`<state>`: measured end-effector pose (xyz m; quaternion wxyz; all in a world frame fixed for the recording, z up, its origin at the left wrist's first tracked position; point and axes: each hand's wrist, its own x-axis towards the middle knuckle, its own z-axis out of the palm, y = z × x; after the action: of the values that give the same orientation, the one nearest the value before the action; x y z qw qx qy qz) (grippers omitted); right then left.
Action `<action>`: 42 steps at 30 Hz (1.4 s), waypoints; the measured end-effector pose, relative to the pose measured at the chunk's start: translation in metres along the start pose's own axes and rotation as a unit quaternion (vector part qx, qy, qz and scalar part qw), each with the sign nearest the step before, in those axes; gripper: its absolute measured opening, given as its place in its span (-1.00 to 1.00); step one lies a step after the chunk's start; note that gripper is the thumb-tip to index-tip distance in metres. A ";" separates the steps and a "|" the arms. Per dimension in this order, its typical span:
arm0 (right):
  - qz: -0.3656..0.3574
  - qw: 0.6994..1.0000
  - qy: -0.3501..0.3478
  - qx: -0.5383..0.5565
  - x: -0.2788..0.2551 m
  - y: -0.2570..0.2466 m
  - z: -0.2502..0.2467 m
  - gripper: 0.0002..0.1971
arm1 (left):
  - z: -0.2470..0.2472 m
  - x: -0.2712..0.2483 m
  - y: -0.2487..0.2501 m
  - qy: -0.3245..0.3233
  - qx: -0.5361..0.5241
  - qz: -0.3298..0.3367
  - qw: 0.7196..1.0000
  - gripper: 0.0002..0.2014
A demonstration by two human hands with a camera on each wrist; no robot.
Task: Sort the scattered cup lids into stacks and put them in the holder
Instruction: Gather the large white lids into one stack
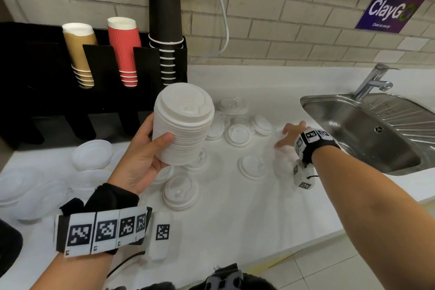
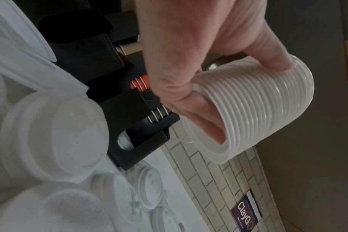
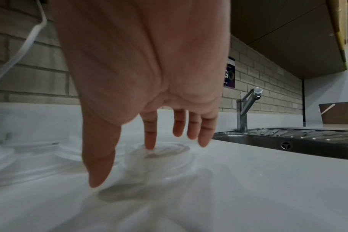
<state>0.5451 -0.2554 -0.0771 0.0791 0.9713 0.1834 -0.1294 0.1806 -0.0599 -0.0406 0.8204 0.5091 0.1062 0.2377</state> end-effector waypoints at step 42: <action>-0.464 0.742 0.112 0.471 -0.201 -0.145 -0.075 -0.57 | 0.001 0.005 -0.013 0.035 -0.008 -0.021 0.999 -0.32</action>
<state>0.3264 -0.1749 0.0350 -0.4789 0.6873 0.5349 -0.1106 0.1890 -0.0625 -0.0516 0.8248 0.4921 0.1433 0.2388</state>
